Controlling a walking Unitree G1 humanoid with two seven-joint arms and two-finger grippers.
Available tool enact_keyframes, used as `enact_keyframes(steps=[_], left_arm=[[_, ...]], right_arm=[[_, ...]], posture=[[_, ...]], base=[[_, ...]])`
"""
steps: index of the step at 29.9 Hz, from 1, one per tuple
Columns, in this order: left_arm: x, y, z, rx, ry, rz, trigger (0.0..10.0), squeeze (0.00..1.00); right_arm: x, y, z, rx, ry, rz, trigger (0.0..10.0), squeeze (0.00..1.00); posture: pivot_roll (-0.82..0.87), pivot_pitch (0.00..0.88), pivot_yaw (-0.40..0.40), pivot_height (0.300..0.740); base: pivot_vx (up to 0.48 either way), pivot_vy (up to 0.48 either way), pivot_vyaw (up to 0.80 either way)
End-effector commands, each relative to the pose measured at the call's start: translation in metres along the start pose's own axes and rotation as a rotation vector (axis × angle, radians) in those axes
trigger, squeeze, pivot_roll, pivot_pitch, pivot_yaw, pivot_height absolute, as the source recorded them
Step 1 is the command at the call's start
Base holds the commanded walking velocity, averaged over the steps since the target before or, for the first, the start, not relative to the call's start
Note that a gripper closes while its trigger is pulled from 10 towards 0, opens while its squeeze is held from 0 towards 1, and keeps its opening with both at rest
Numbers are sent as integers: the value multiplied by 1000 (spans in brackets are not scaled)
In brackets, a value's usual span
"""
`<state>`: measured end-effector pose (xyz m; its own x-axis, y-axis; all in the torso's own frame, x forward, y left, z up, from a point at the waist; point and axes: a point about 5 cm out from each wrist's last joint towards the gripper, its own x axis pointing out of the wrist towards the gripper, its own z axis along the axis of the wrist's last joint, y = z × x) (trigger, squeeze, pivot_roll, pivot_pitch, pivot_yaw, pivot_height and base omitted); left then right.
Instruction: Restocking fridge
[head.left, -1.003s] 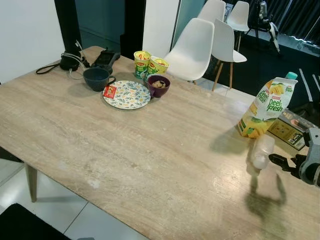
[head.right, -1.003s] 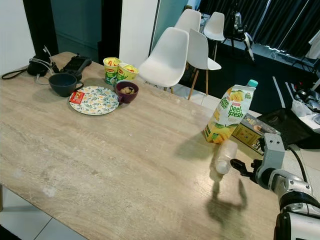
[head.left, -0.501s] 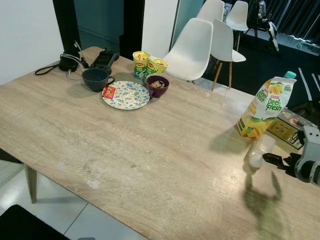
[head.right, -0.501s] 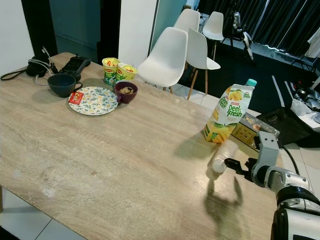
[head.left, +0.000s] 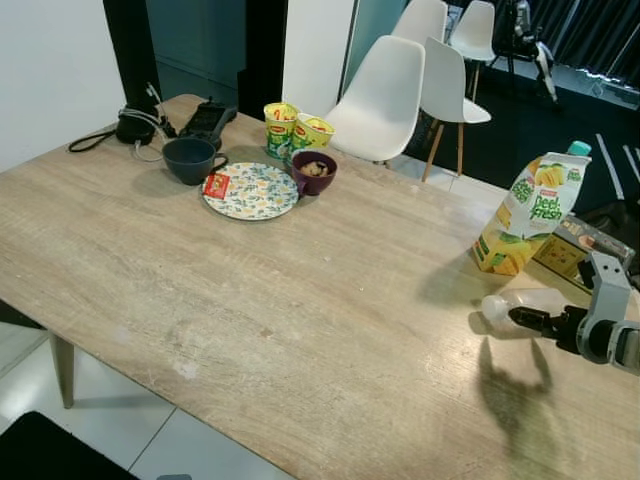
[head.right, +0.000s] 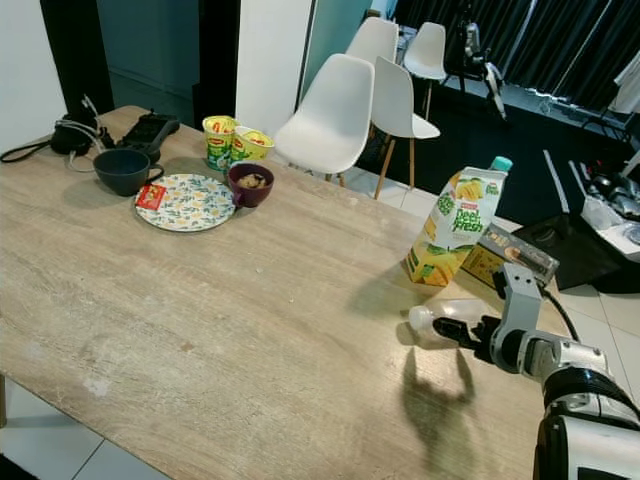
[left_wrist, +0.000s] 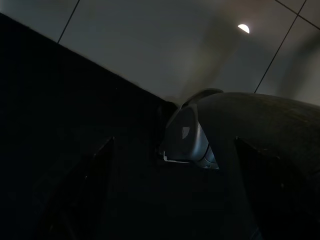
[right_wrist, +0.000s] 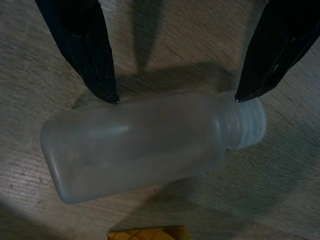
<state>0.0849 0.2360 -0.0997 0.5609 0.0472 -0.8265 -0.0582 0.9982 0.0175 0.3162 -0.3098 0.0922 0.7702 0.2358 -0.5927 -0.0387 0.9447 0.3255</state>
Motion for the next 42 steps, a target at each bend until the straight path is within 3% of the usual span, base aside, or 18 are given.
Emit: enact_keyframes(steps=[1,9,16,19,21,25,26,27,33,34,40,42], left_arm=[[2,-28,-11,32,55,-130,10000,0],[2,-28,-10,40,58,-133,10000,0],[3,-27,-8,44,55,-131,10000,0],[3,-27,-7,44,53,-131,10000,0],[3,-28,-7,44,54,-131,10000,0],[3,-28,-8,43,54,-132,10000,0],[3,-28,-8,42,55,-132,10000,0],[3,-29,-9,42,57,-133,10000,0],[3,-29,-9,40,59,-133,10000,0],[3,-29,-9,40,58,-133,10000,0],[3,-29,-9,41,59,-134,10000,0],[3,-29,-8,41,58,-134,10000,0]], right_arm=[[-2,0,8,-11,-26,-14,10000,0],[-2,7,29,-29,-149,-8,10000,0],[1,17,41,-48,-184,12,10000,0],[5,32,47,-95,-215,109,10000,0],[11,44,40,-195,-166,200,10000,0],[15,52,31,-272,-115,248,10000,0],[17,55,28,-297,-104,259,7529,0],[18,56,26,-311,-97,250,0,0],[24,57,19,-354,-66,209,0,0],[25,57,17,-366,-61,191,10000,0],[30,58,9,-407,-22,139,10000,0],[32,55,1,-464,27,106,10000,0]], posture=[[219,0,-205,740],[225,0,-207,740],[232,0,-209,740],[234,0,-209,740],[230,0,-206,740],[229,0,-207,740],[227,0,-205,740],[226,0,-204,740],[224,0,-203,740],[222,0,-202,740],[221,0,-201,740],[221,0,-201,740]], base=[[0,0,0],[0,0,0],[0,0,0],[0,0,0],[0,0,0],[0,0,0],[0,0,0],[0,0,0],[0,0,0],[0,0,0],[0,0,0],[0,0,0]])
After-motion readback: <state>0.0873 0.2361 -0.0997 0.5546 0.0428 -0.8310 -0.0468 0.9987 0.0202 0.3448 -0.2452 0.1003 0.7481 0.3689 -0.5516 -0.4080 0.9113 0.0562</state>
